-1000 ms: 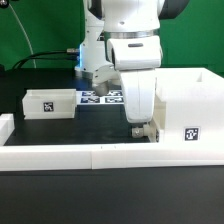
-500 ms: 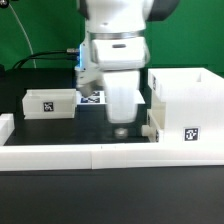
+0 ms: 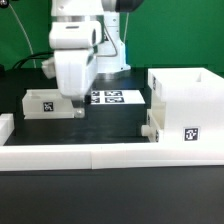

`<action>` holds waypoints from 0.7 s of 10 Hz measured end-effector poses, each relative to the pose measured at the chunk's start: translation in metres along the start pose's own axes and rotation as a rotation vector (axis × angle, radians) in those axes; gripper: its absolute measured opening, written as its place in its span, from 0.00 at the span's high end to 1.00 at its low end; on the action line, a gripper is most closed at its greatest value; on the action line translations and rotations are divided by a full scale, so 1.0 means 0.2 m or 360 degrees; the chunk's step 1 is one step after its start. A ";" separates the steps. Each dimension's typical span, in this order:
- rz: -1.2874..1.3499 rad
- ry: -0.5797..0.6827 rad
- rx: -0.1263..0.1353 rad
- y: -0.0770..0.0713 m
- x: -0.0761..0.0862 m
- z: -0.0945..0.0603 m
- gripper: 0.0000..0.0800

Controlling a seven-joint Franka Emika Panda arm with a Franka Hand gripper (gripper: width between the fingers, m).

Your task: Assemble drawer

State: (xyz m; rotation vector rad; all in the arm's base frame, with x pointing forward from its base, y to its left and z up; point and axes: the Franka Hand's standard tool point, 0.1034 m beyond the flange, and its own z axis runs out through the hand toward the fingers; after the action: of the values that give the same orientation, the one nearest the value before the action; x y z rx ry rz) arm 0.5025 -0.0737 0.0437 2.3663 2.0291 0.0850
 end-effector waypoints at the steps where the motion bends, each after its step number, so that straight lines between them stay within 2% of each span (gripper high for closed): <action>1: 0.0023 -0.0005 -0.0022 -0.03 -0.04 -0.03 0.19; 2: 0.0045 -0.0011 -0.0035 -0.05 -0.08 -0.06 0.19; 7: 0.0231 -0.0005 -0.0028 -0.05 -0.07 -0.05 0.19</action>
Offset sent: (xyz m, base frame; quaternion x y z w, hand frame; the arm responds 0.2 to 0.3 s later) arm 0.0000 0.0000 0.0000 0.0000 0.0000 0.0650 0.9979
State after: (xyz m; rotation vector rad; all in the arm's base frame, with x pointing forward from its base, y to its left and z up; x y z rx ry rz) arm 0.4898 -0.0852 0.0525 2.4982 1.8443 0.1011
